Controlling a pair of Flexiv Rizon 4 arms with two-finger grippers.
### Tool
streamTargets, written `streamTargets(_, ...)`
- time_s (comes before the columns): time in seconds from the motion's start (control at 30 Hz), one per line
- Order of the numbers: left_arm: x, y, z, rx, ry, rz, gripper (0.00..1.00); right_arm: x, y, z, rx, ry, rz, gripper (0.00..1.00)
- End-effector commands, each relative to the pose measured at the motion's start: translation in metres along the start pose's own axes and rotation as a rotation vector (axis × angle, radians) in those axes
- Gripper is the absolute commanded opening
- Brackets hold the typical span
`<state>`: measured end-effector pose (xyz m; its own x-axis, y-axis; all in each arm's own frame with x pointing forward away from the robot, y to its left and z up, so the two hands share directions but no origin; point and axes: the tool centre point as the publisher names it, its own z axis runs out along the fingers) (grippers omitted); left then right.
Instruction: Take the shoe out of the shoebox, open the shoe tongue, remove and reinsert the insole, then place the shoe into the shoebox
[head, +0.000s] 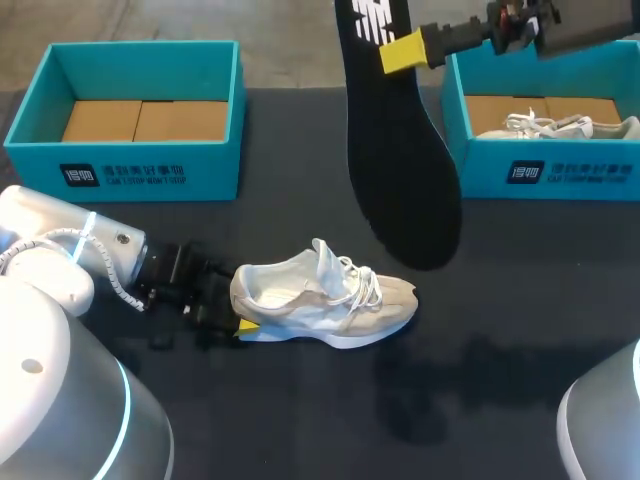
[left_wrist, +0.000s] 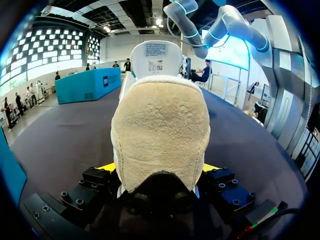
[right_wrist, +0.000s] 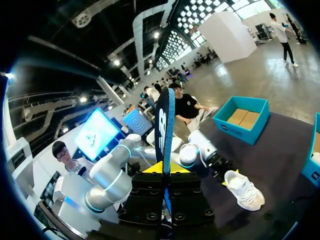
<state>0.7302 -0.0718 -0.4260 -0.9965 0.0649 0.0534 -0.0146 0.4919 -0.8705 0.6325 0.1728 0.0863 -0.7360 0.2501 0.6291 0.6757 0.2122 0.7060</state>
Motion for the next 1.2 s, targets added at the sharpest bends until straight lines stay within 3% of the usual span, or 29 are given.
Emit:
streamTargets(0.03,-0.001,0.002,0.002,-0.002,0.0,0.0,0.0,0.0,0.001,0.002,0.001,-0.001,0.002,0.0)
streamTargets(0.57,-0.002,-0.001,0.0,-0.018,-0.001,-0.003,0.0,0.0,0.001,0.002,0.001,-0.001,0.002,0.0)
streamTargets(0.6,-0.002,-0.002,0.0,-0.025,0.001,0.003,0.18,0.0,0.001,0.002,0.001,-0.001,0.002,0.0)
streamTargets(0.67,-0.001,-0.004,-0.001,-0.036,0.002,0.002,0.95,0.0,0.001,0.002,0.001,-0.001,0.002,0.0)
streamTargets(0.7,-0.001,-0.004,-0.002,-0.045,0.0,-0.001,1.0,0.0,0.001,0.002,0.001,-0.001,0.002,0.0)
streamTargets(1.0,0.0,-0.006,-0.01,-0.109,-0.007,-0.026,1.0,0.0,0.001,0.002,0.001,-0.001,0.002,0.0)
streamTargets(1.2,0.002,-0.006,-0.019,-0.198,0.019,-0.048,1.0,0.0,0.001,0.002,0.001,-0.001,0.002,0.0)
